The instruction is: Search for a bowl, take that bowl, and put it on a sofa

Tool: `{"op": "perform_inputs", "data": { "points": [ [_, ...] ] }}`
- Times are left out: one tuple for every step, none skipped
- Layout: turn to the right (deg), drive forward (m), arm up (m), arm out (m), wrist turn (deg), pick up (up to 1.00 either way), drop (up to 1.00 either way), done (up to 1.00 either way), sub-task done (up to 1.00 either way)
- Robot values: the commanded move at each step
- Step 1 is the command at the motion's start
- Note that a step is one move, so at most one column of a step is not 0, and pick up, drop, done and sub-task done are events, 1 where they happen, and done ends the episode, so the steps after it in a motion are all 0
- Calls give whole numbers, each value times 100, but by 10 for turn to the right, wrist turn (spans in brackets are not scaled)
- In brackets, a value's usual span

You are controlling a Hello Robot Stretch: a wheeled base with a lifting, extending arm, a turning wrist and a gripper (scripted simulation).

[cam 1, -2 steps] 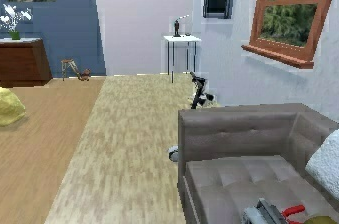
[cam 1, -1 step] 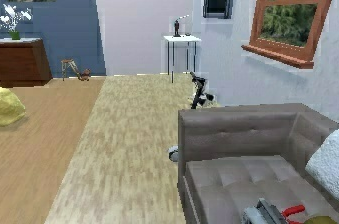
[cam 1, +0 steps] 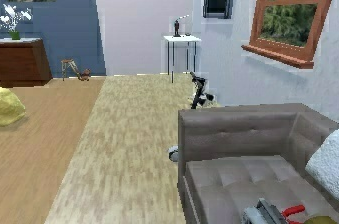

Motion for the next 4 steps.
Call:
{"op": "perform_inputs", "data": {
  "points": [
    [0, 0, -32, 0, 0, 0, 0, 0, 0],
    [0, 0, 0, 0, 0, 0, 100, 0, 0],
    [0, 0, 10, 0, 0, 0, 0, 0, 0],
    [0, 0, 0, -8, 0, 0, 0, 0, 0]
  ]
}}
